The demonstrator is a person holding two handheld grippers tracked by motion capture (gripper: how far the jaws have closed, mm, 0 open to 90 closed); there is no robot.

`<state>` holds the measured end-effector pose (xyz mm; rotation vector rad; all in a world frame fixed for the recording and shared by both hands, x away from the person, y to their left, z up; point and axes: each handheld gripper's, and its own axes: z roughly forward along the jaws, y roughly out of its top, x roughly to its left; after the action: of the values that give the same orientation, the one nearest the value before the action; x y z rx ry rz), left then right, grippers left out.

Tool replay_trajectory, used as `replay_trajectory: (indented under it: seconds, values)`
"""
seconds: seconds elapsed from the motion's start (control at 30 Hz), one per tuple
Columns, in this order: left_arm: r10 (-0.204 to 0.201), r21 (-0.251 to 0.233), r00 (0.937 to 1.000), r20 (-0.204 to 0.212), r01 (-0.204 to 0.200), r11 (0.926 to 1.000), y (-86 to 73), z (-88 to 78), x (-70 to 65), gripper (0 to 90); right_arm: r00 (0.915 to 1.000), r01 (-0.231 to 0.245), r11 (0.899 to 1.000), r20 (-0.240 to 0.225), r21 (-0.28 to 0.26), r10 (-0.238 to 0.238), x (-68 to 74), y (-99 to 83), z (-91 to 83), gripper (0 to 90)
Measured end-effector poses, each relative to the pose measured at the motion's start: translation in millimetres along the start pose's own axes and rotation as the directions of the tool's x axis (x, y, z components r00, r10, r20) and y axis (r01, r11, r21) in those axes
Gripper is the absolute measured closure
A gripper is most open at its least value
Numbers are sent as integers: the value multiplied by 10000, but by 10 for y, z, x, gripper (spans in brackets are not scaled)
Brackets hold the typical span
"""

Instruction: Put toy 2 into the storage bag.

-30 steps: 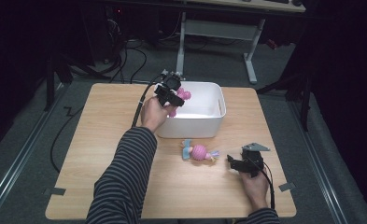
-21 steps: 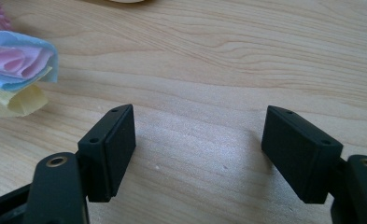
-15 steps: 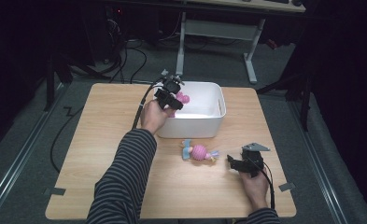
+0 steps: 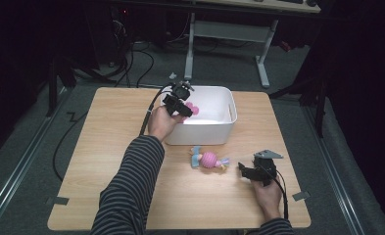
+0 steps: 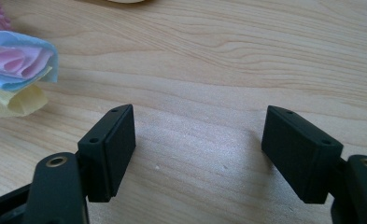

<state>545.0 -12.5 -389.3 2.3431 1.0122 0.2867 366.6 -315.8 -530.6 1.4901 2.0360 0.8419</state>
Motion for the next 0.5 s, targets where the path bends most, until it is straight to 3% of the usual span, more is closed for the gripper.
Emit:
replay_trajectory:
  seconds: [0.2, 0.5]
  values:
    - [30, -92, 10000, 9, -30, 10000, -6, -86, -29, 473, 10000, 13, 10000, -13, 3, -13, 0, 0, 1, 259]
    - [4, -826, 10000, 48, 0, 9966, -72, -395, 5, 417, 10000, 32, 10000, -16, -18, -32, 0, 0, 2, 258]
